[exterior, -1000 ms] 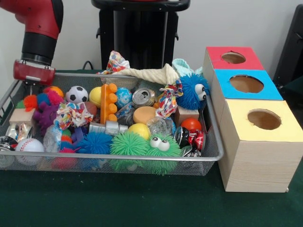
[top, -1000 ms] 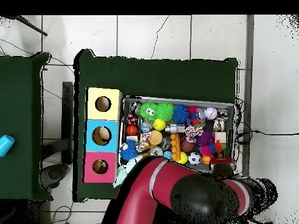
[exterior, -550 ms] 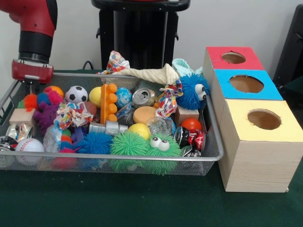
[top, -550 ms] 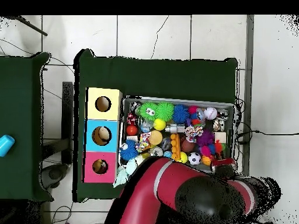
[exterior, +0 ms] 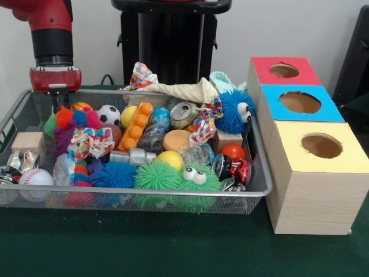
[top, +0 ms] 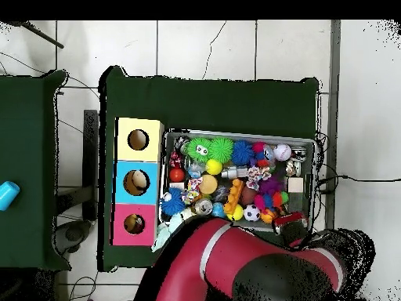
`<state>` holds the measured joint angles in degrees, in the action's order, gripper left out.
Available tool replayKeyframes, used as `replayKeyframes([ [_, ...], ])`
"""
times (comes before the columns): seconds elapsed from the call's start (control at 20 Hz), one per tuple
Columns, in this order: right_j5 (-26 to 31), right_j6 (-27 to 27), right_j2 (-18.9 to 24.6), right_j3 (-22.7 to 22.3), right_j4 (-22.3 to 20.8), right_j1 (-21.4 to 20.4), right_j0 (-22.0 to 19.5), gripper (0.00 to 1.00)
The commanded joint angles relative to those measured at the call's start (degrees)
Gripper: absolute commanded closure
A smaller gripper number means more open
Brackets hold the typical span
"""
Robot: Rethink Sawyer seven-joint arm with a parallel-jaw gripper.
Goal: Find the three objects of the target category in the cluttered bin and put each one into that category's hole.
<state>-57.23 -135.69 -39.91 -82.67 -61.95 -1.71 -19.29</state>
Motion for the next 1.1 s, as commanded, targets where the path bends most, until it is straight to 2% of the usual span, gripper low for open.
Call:
replayKeyframes([
  [0.05, -3.9, -36.3, 18.1, -3.2, -7.9, -6.6, 1.0, 1.00],
  [0.3, -3.3, -37.9, 20.3, -6.8, -6.1, -9.3, 0.9, 1.00],
  [0.8, -4.4, -48.4, 24.2, -10.0, -10.0, -13.2, 0.3, 1.00],
  [1.1, -3.5, -51.7, 27.7, -12.4, -10.2, -15.3, -1.2, 1.00],
])
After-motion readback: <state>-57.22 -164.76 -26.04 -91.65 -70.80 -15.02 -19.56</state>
